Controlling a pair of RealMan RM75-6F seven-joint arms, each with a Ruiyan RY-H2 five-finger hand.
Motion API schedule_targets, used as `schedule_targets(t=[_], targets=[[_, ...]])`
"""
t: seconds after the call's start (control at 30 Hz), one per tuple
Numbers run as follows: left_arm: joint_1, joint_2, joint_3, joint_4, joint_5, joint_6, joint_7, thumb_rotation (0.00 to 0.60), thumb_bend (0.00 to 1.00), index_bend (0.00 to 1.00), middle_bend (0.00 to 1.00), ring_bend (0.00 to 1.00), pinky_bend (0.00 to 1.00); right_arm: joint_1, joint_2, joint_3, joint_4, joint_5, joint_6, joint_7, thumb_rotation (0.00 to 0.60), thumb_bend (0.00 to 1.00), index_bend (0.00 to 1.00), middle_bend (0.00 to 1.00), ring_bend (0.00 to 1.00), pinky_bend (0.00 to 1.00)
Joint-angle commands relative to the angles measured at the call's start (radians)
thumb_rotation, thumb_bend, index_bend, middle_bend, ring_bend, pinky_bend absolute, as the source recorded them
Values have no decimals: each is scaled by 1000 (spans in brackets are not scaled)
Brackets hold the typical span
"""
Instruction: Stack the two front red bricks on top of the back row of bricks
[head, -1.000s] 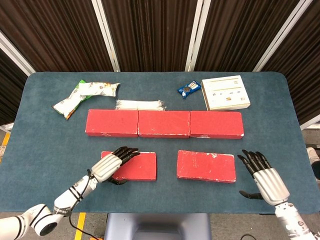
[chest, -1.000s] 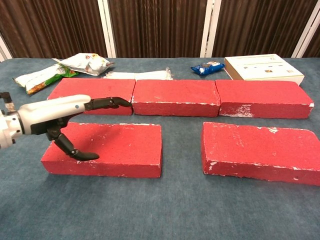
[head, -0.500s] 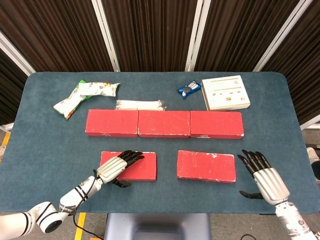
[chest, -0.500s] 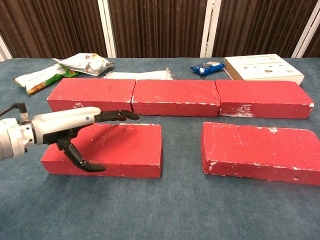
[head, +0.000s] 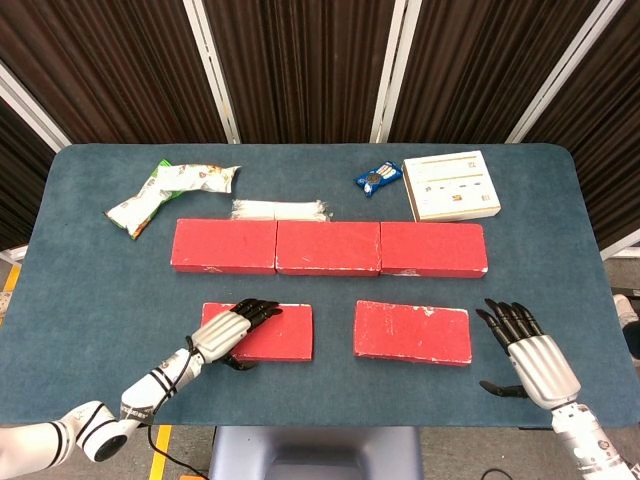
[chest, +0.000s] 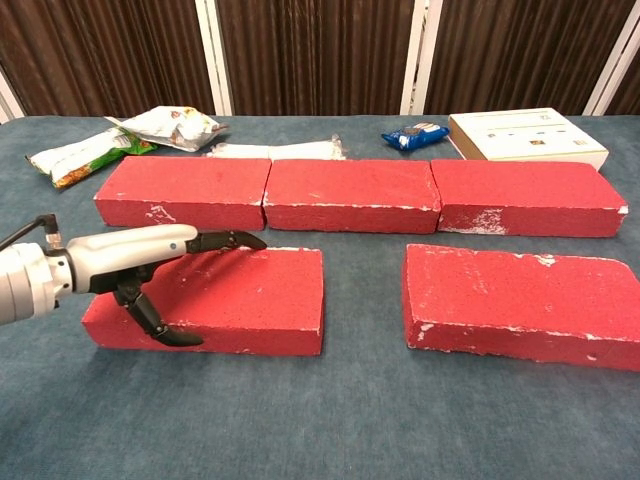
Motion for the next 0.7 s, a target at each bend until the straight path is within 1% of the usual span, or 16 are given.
schedule_targets(t=[0.03,0.13,0.2,0.23,0.3,0.33,0.37,0.4,0.43,0.47,0.53,0.57,0.7], targets=[[-5,5,2,0,-16,-18,10,600,244,0,0,0,0,1,-1,1,0,3,-3,-3,600,101,0,0,0,0],[-8,7,2,3,-30,-29,34,600,244,0,0,0,3,2,-3,1,-2,5,-6,-8,600,101,0,0,0,0],[-8,7,3,5,-39,-33,54,600,245,0,0,0,23,2,-4,1,-3,7,-9,-11,600,100,0,0,0,0],[-7,7,3,5,-46,-36,67,600,244,0,0,0,44,3,-4,2,-3,8,-10,-13,600,100,0,0,0,0],[-5,5,1,7,-55,-35,82,600,239,0,0,2,117,3,-5,2,-4,10,-12,-15,600,100,0,0,0,0],[-1,1,-1,10,-59,-27,88,600,235,0,0,26,185,4,-5,2,-4,10,-13,-16,600,100,0,0,0,0],[2,-2,-4,14,-59,-16,90,600,231,0,2,103,299,4,-5,2,-5,11,-14,-17,600,100,0,0,0,0],[7,-7,-6,20,-58,-2,86,600,230,0,16,171,378,4,-5,2,-5,12,-14,-17,600,100,0,0,0,0],[8,-9,-6,23,-56,2,79,600,229,0,60,282,492,4,-5,2,-5,12,-15,-18,600,101,0,0,0,0],[8,-9,-4,27,-54,3,74,600,231,0,139,392,600,4,-5,2,-6,13,-15,-18,600,101,0,0,0,0],[8,-9,-1,36,-50,4,68,600,234,0,239,493,698,4,-5,2,-6,14,-15,-19,600,101,0,0,0,0],[8,-8,-1,38,-49,6,65,600,235,0,268,532,735,4,-5,2,-6,14,-16,-20,600,100,0,0,0,0],[13,-8,-12,42,-37,43,60,600,241,0,299,602,796,5,-6,1,-7,16,-20,-23,600,100,0,0,0,0]])
